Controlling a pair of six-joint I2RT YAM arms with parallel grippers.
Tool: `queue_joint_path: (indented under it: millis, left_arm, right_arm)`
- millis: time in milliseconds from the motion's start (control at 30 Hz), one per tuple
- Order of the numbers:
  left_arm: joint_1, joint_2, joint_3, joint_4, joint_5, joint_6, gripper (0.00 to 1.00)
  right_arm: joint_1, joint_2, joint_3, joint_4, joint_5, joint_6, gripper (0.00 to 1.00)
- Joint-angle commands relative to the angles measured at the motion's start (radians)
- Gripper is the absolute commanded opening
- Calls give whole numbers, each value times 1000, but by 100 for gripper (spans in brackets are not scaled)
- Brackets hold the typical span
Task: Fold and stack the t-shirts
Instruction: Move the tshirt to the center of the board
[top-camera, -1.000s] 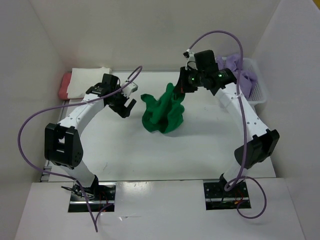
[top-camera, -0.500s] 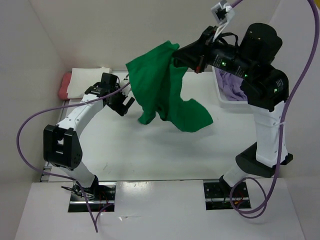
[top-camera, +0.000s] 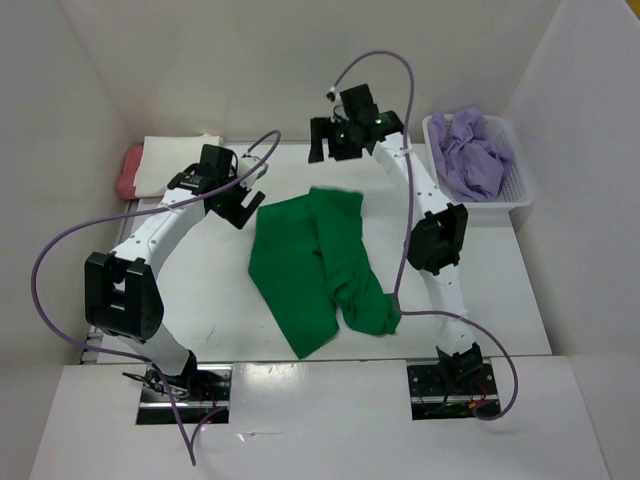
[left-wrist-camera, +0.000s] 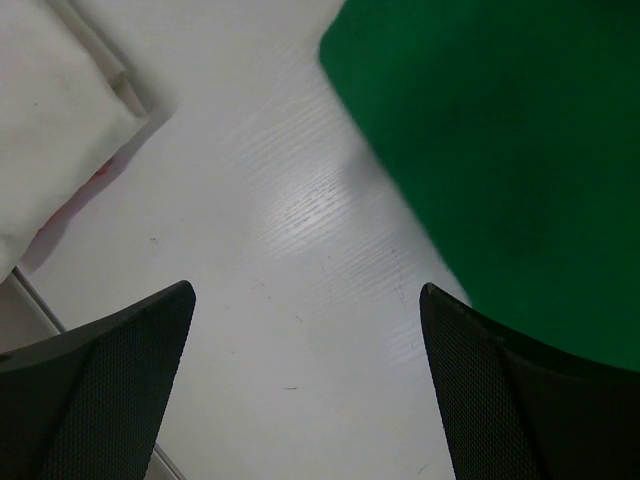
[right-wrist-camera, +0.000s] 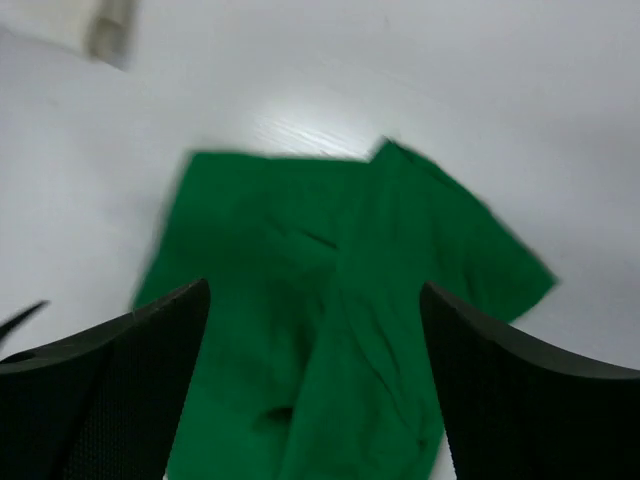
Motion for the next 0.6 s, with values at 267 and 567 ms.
queue_joint_path:
  millis: [267,567]
  left_arm:
    - [2,16,13,-59,153,9,100]
    - [2,140,-50,136,-69,-53,100]
  right_arm:
    - [94,-431,-602,43,241,31,90]
    - [51,-416,-854,216,197,145,70]
